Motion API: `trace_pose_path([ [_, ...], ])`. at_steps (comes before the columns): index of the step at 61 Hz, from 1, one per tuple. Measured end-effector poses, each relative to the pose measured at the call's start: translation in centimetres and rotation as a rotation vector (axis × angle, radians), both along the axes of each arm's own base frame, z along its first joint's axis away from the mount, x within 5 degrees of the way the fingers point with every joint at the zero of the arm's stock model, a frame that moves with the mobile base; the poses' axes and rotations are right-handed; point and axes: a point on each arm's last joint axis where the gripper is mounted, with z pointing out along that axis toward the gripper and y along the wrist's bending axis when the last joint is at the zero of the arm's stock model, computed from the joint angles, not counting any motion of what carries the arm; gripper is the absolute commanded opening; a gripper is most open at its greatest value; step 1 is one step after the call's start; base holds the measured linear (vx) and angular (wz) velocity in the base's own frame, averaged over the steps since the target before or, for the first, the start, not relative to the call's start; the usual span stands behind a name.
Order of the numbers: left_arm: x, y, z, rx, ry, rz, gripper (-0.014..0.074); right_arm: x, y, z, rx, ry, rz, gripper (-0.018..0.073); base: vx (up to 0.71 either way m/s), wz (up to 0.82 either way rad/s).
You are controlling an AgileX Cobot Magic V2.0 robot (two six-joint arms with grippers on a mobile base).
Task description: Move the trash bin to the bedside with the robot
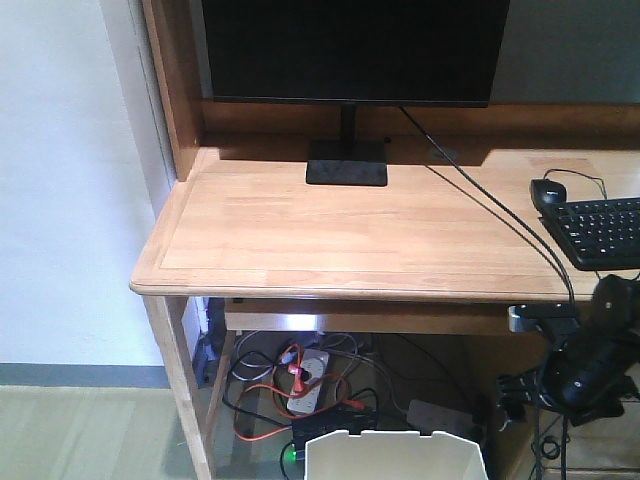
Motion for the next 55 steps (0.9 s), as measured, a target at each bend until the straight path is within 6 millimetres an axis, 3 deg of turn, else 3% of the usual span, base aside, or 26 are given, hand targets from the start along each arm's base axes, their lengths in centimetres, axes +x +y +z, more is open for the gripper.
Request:
trace_pose_path([
  [18, 0.0, 0.0, 0.0, 0.0, 0.0, 0.0, 0.0003, 2.3, -0.2, -6.0, -0.001, 0.084, 0.07, 0.0664, 0.0, 0.0],
  [31, 0.0, 0.0, 0.0, 0.0, 0.0, 0.0, 0.0003, 2.7, -0.2, -10.6, -0.004, 0.122, 0.092, 0.0656, 0.0, 0.0],
  [55, 0.0, 0.0, 0.0, 0.0, 0.0, 0.0, 0.0003, 3.2, -0.1, -16.9, 0.023, 0.18, 0.114, 0.0643, 0.0, 0.0],
])
